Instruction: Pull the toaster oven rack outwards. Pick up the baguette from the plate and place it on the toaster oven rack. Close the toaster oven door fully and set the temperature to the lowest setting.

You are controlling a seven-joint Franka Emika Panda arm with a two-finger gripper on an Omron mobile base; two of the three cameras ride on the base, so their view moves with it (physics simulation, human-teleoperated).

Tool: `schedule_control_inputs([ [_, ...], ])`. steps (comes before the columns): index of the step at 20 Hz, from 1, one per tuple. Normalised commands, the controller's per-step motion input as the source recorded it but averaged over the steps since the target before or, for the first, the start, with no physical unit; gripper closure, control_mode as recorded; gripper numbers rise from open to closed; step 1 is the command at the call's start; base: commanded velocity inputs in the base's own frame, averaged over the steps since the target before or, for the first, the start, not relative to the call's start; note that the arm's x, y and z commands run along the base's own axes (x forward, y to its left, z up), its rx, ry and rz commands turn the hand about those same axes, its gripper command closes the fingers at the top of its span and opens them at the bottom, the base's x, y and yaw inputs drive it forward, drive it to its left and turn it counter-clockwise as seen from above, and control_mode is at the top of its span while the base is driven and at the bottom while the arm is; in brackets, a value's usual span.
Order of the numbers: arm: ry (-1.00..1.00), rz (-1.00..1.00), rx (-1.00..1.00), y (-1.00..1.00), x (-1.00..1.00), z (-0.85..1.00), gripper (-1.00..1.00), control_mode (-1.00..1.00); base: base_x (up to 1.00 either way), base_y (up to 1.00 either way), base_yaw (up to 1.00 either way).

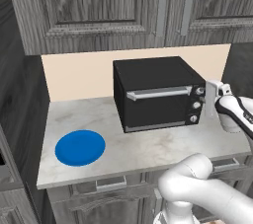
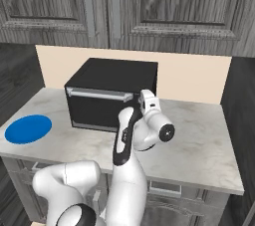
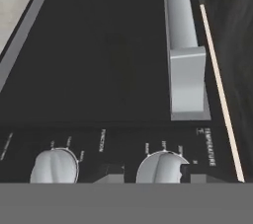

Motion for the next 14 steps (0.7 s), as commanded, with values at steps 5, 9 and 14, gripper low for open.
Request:
schedule_control_inputs([
  [5,0.04,0.00,0.00,-0.02,0.00,-0.23,1.00,-1.00,0.00,0.00,0.00],
  [9,0.13,0.00,-0.03,-0.07,0.00,-0.19,1.00,-1.00,0.00,0.00,0.00],
  [14,0.12,0.00,-0.03,-0.12,0.01,-0.23,1.00,-1.00,0.00,0.00,0.00],
])
